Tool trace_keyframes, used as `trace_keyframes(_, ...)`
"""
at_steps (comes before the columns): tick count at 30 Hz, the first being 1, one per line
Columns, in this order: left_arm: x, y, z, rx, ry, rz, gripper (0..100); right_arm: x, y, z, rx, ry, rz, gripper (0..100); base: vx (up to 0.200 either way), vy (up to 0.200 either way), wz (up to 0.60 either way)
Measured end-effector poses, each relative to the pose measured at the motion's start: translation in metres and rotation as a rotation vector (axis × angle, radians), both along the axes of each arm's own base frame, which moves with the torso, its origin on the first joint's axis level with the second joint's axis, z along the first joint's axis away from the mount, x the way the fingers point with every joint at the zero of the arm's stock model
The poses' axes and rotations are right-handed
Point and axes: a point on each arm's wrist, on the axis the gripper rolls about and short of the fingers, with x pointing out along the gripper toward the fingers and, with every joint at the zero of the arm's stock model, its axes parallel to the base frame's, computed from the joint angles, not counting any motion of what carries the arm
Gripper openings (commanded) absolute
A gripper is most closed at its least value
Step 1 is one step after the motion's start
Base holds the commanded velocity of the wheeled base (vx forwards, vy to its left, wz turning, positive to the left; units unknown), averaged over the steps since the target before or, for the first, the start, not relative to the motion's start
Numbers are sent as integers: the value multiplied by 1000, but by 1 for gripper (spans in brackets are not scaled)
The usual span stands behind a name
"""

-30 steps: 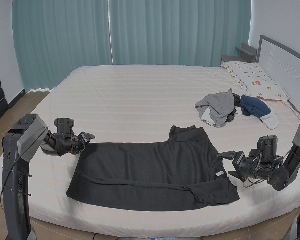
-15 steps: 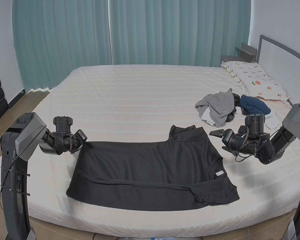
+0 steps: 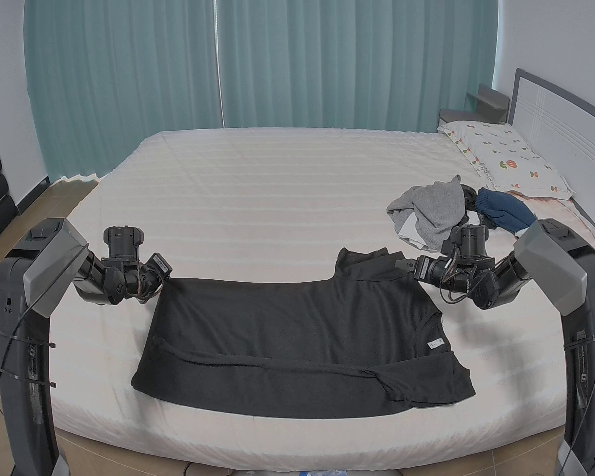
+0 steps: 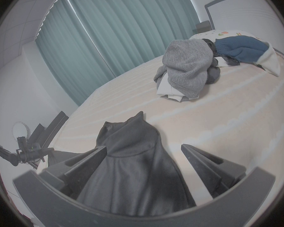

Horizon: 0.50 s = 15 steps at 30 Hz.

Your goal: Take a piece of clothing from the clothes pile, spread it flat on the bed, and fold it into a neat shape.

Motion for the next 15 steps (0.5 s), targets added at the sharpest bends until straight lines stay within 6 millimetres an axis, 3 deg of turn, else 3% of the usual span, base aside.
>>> trace_keyframes(11,-2,-1,0,-2,5,-2,0,24,10,-18,-4,-9,10,100,0,0,0)
trace_keyframes(12,-2,-1,0,-2,7,-2,0,26,11,-19,-1,-11,9,0,0,0,0)
trace_keyframes(15,-2,-1,0,-2,7,-2,0,28,11,-22,16,-8,-1,0,0,0,0)
